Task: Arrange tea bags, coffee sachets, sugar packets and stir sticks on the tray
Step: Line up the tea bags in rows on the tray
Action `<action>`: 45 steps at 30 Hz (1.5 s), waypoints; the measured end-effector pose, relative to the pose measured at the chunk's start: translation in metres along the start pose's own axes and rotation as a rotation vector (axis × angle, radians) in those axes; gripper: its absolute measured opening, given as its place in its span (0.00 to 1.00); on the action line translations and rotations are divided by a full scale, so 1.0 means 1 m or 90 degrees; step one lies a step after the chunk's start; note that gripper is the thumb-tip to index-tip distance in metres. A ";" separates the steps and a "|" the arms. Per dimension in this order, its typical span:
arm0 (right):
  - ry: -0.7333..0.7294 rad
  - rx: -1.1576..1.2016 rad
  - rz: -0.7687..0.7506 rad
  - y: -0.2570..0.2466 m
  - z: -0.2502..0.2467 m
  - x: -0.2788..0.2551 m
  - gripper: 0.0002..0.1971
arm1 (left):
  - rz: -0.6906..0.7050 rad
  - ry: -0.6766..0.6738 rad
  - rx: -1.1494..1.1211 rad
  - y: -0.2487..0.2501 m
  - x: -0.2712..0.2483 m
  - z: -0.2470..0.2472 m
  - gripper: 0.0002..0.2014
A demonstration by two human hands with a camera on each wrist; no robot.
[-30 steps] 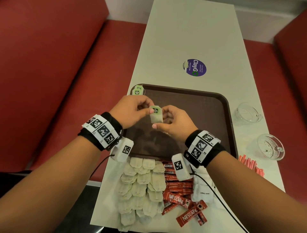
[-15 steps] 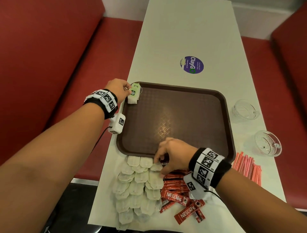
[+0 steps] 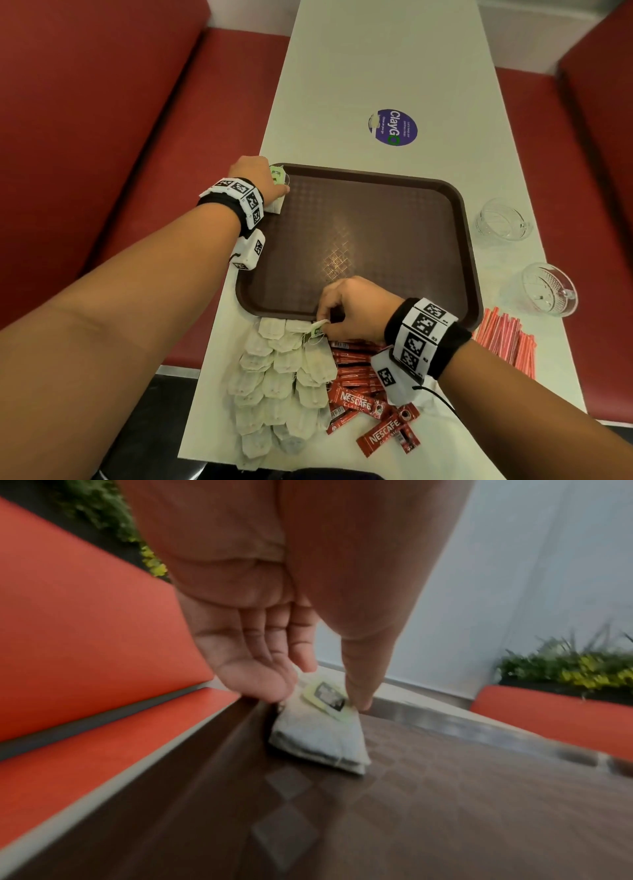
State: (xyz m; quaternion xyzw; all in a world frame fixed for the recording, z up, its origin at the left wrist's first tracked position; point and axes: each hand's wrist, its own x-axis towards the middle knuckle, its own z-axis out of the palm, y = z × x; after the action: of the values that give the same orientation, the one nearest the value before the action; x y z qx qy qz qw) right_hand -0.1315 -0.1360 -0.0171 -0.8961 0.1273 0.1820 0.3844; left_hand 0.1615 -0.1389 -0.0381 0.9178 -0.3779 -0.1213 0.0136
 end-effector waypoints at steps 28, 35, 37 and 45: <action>0.180 0.186 0.057 -0.014 -0.008 -0.007 0.12 | 0.433 -0.198 -0.102 -0.004 -0.174 -0.024 0.07; 0.167 0.219 0.049 -0.017 -0.002 -0.009 0.08 | 0.460 -0.295 0.005 -0.016 -0.207 0.018 0.19; 0.150 0.202 0.057 -0.016 -0.003 -0.011 0.10 | 0.455 -0.275 -0.006 -0.017 -0.210 0.019 0.15; 0.138 0.155 0.035 -0.017 0.000 -0.008 0.13 | 0.432 -0.119 -0.202 -0.016 -0.207 -0.001 0.09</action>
State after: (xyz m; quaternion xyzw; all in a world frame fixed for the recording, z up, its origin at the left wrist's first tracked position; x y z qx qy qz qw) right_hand -0.1322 -0.1240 -0.0030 -0.8533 0.2137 0.0782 0.4691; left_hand 0.0308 0.0166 0.0051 0.7120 -0.6363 -0.2499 0.1603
